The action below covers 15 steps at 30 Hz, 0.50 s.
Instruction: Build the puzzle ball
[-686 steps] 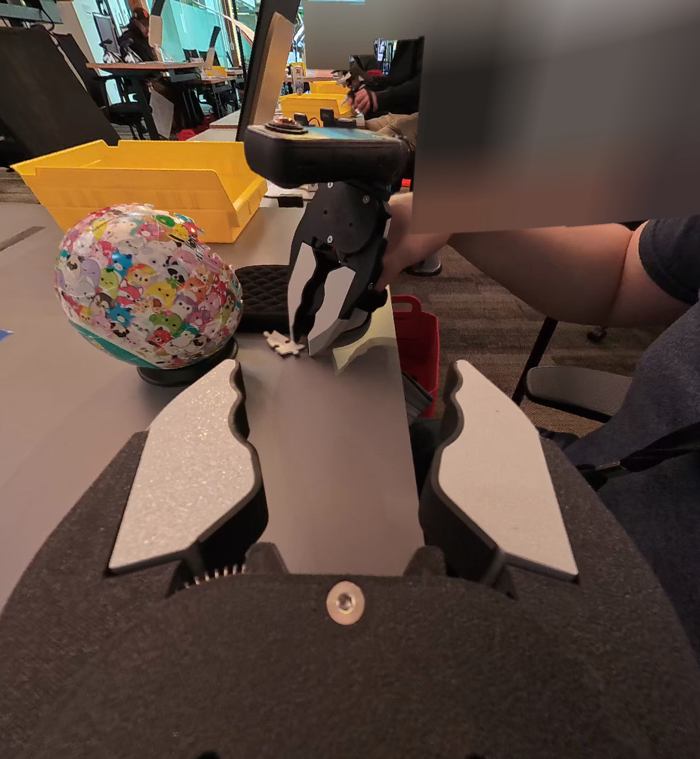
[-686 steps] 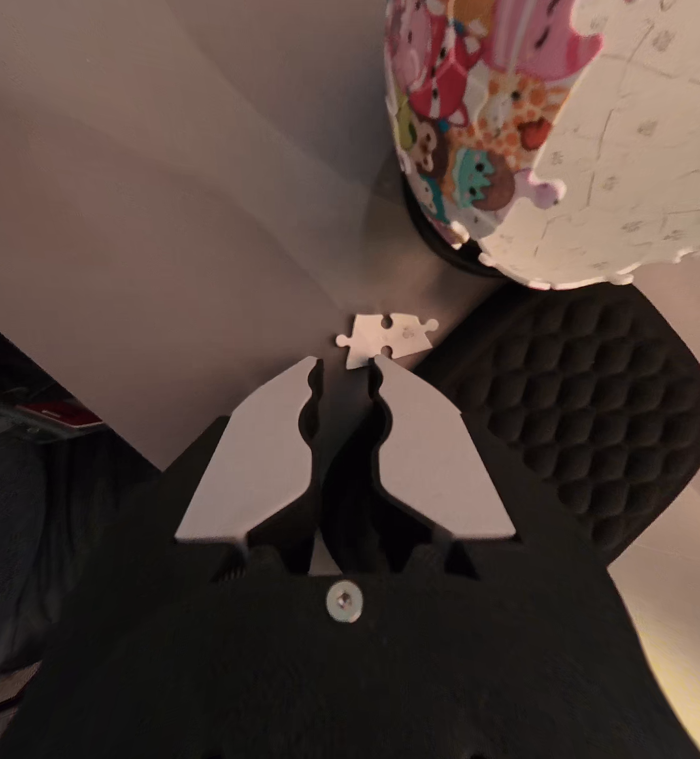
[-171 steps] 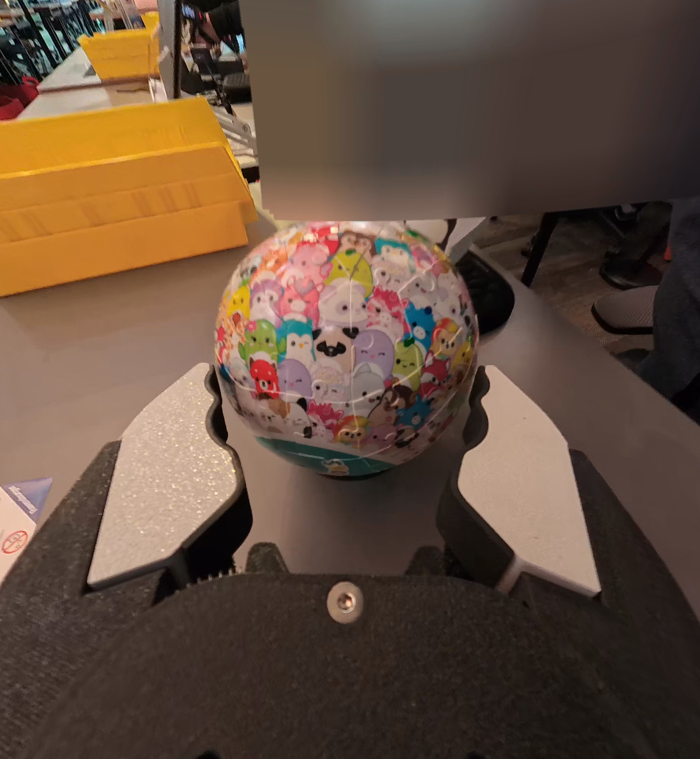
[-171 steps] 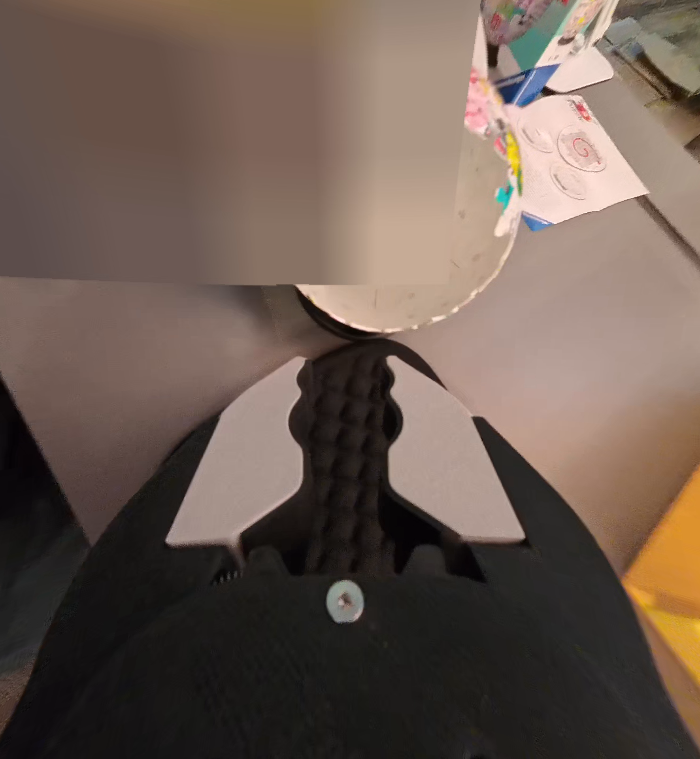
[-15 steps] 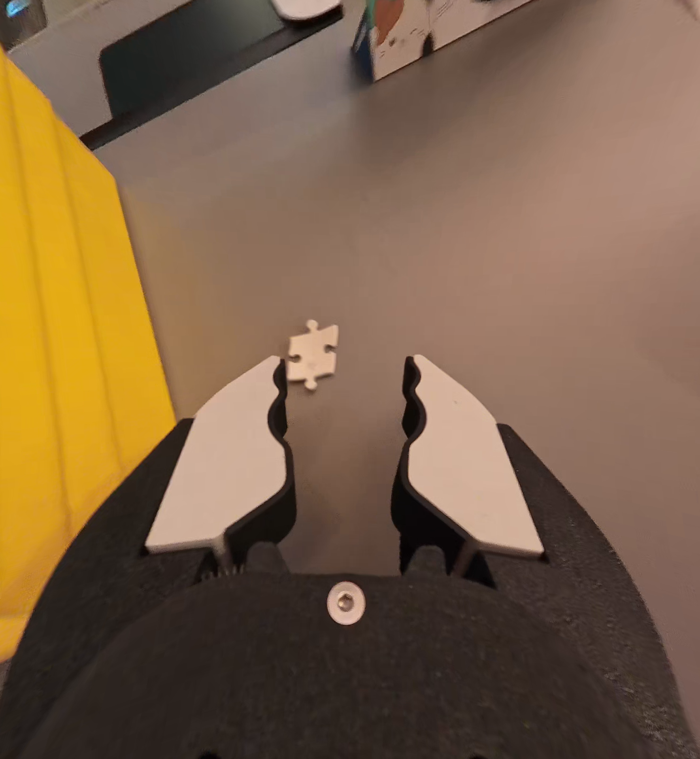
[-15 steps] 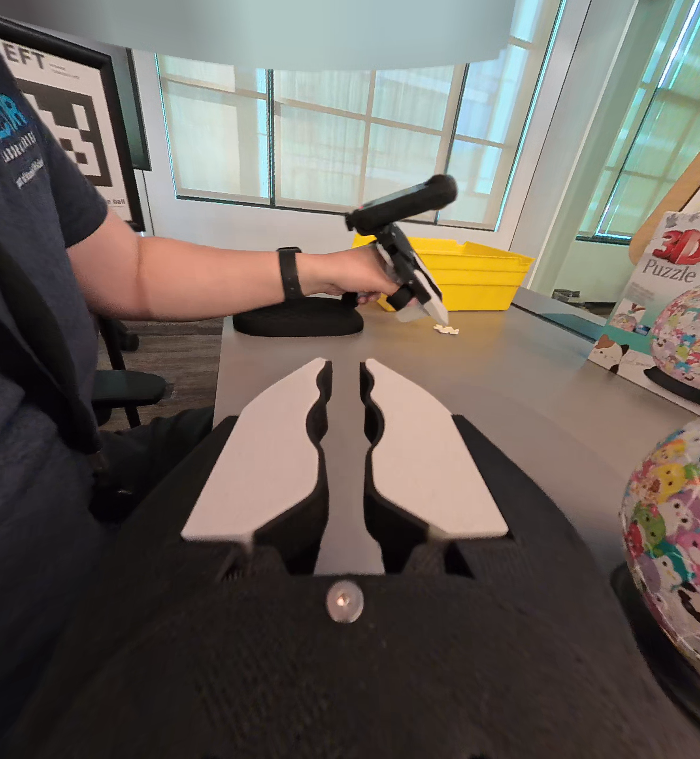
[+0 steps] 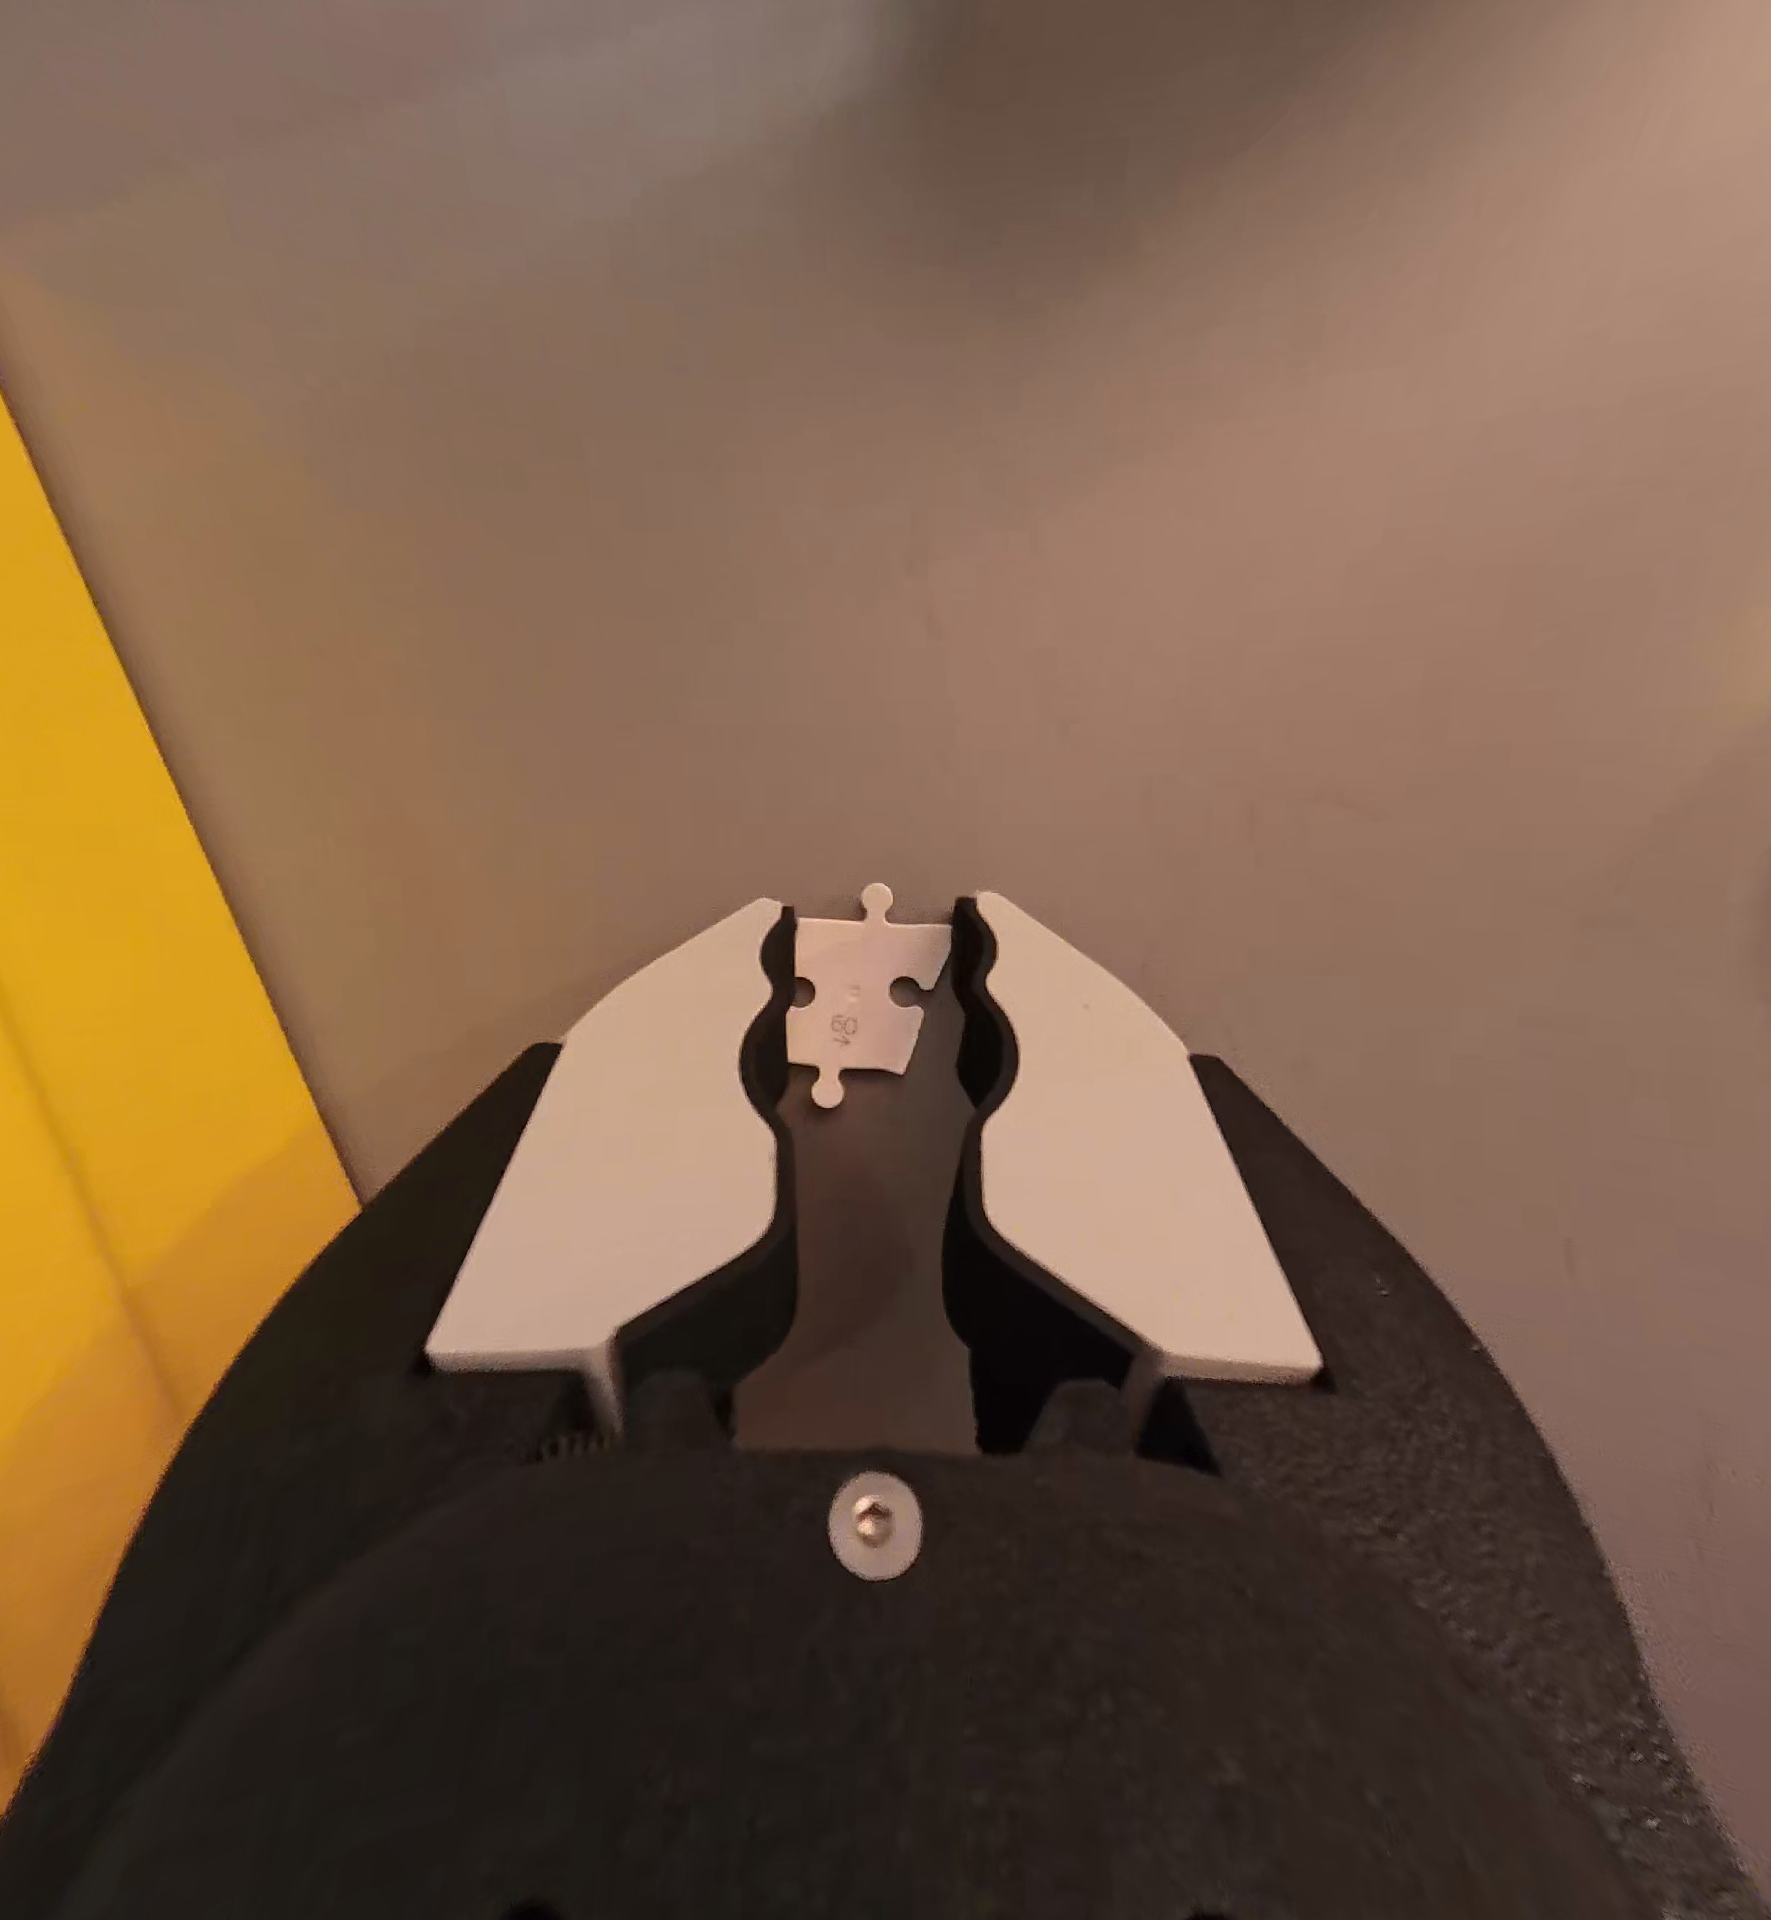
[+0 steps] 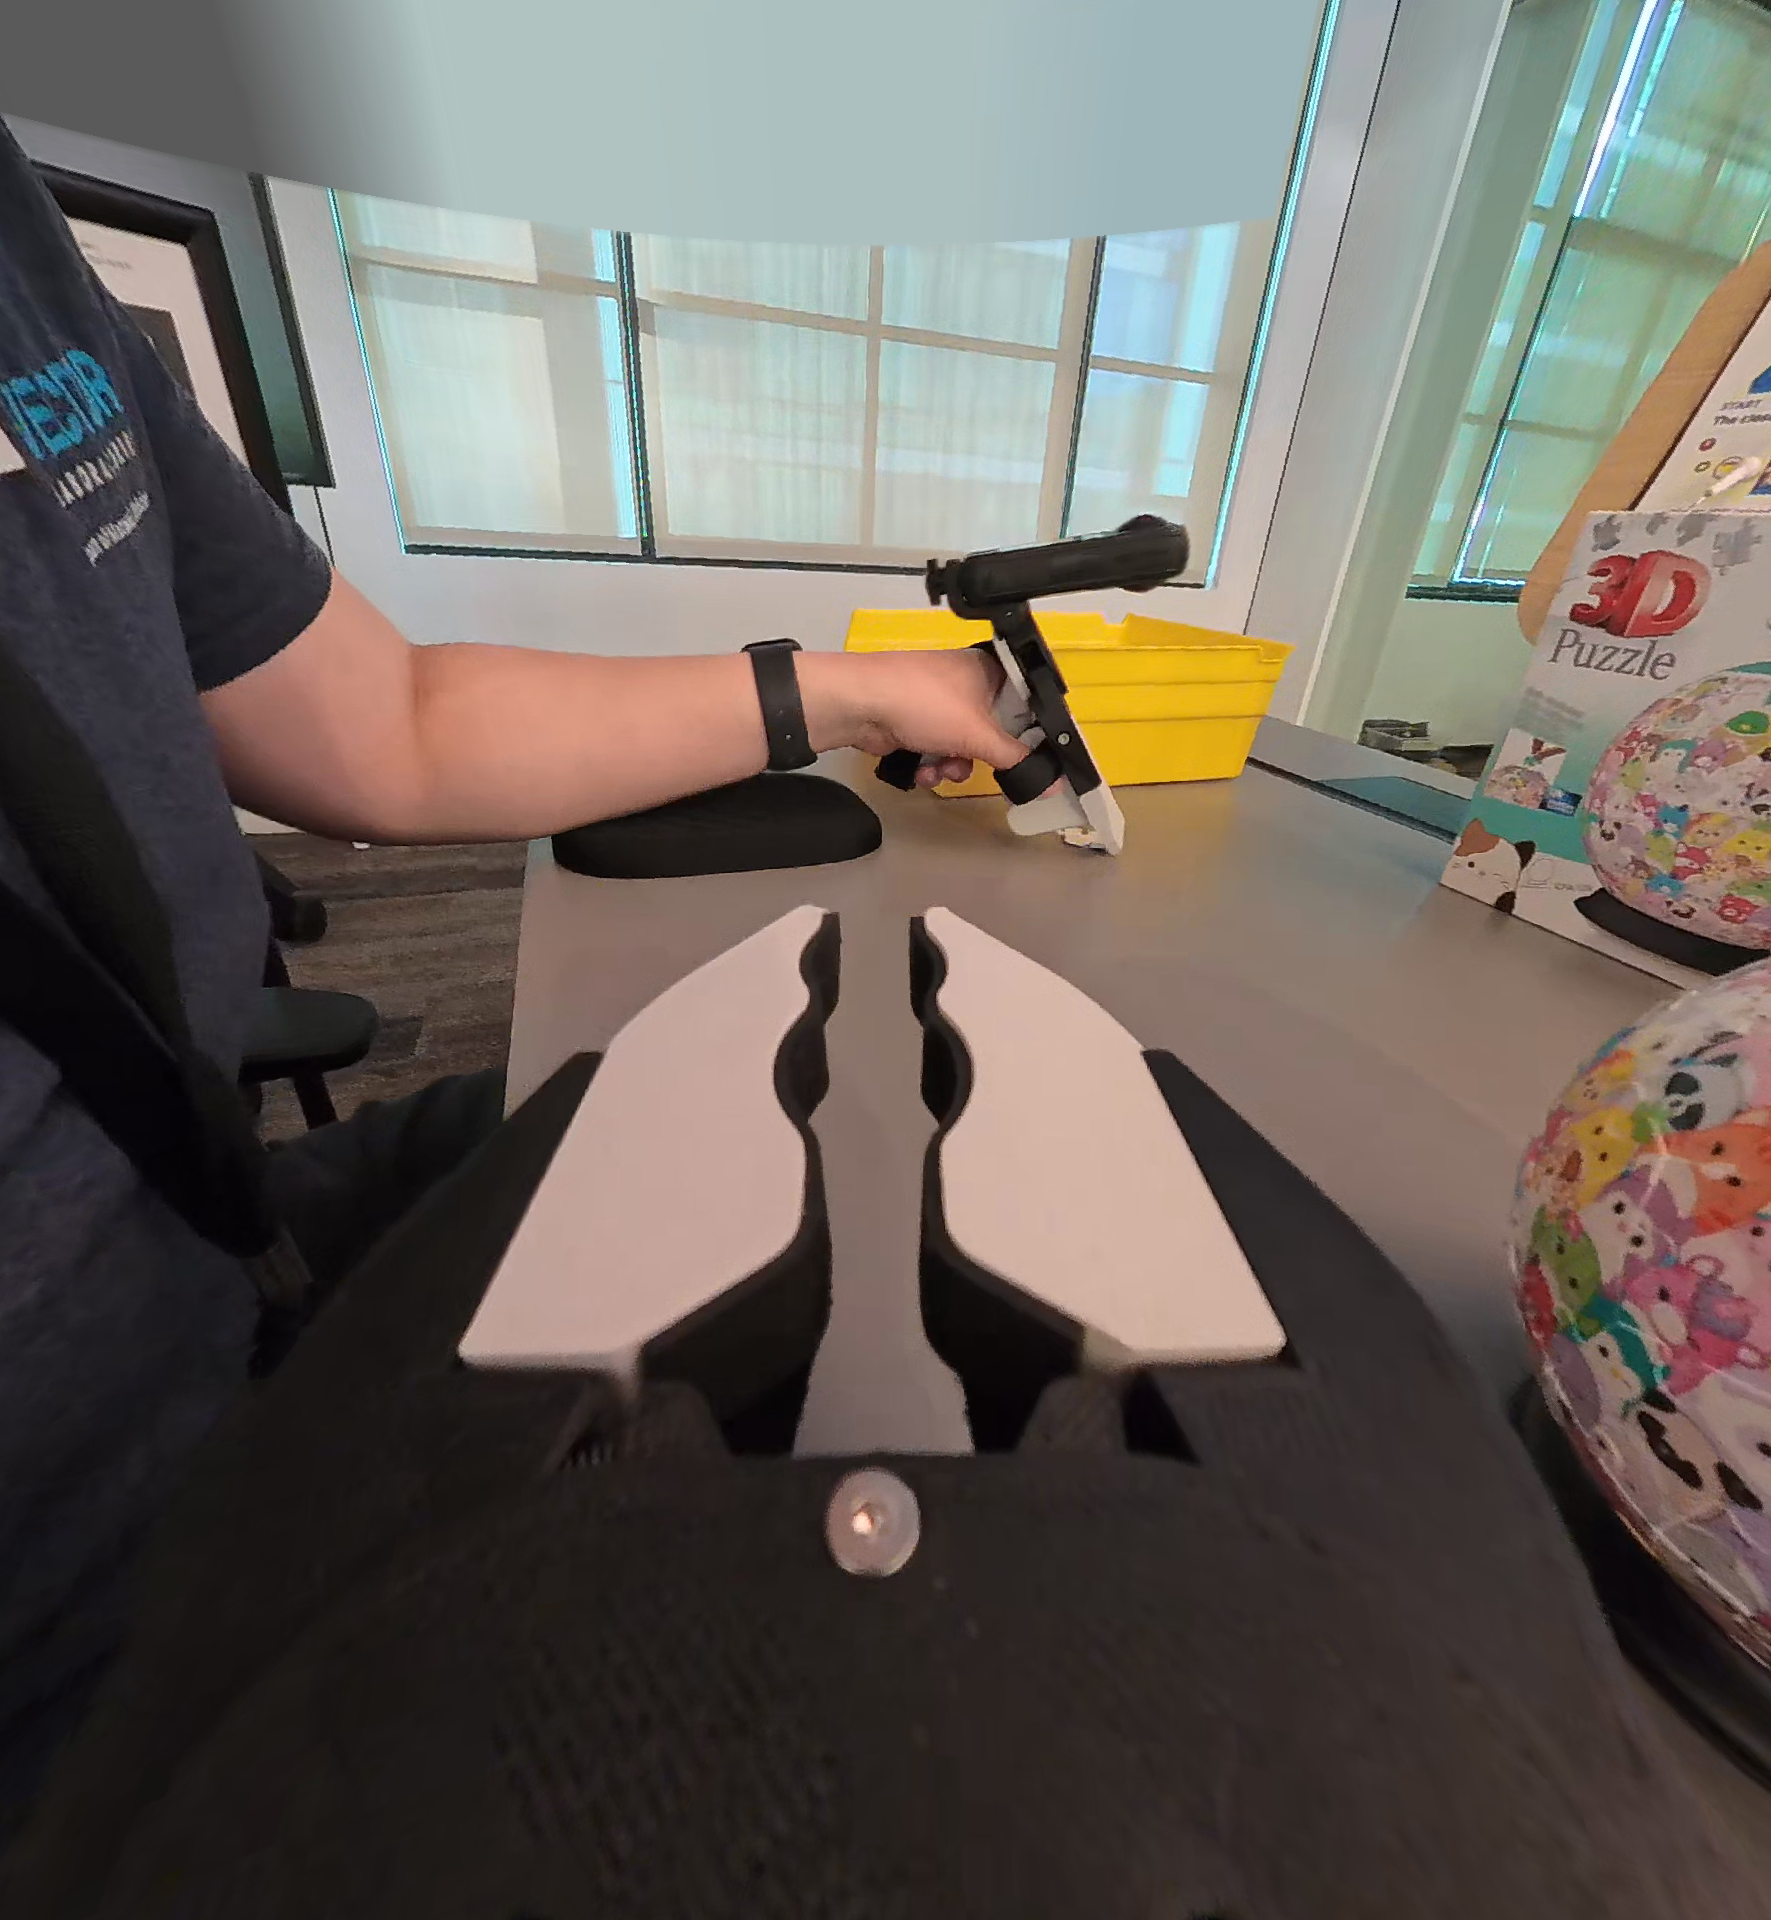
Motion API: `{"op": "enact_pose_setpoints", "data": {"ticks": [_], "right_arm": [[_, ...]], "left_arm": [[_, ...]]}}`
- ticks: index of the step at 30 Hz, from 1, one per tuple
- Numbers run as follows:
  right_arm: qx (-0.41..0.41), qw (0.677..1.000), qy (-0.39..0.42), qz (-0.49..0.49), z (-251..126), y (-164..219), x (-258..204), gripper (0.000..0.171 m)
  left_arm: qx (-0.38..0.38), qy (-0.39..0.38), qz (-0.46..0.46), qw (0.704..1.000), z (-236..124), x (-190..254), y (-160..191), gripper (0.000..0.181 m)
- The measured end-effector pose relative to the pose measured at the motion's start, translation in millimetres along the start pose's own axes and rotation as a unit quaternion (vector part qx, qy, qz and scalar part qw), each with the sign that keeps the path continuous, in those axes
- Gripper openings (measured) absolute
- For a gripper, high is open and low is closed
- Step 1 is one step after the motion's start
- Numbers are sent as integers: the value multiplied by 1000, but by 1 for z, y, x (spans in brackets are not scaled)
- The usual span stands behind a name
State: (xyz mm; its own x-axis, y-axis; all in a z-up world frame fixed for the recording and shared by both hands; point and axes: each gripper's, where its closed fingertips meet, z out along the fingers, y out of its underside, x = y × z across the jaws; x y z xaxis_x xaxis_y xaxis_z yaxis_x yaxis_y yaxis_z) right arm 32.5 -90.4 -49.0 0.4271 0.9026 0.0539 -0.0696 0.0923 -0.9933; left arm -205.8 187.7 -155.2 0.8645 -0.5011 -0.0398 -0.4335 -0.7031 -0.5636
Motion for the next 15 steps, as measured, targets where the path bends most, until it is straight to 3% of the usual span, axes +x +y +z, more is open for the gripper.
{"op": "enact_pose_setpoints", "data": {"ticks": [4,8,11,15], "right_arm": [[-2,1000,1,-12,0,0,-2,13],[4,1000,14,-9,-2,-3,0,13],[2,997,69,45,-8,-8,16,13],[-22,981,110,158,-12,-42,29,14]], "left_arm": [[20,23,23,999,-7,12,1,29],[132,81,106,982,-49,72,-14,28],[239,150,211,936,-99,158,-23,29],[348,174,369,844,-155,261,-24,28]]}}
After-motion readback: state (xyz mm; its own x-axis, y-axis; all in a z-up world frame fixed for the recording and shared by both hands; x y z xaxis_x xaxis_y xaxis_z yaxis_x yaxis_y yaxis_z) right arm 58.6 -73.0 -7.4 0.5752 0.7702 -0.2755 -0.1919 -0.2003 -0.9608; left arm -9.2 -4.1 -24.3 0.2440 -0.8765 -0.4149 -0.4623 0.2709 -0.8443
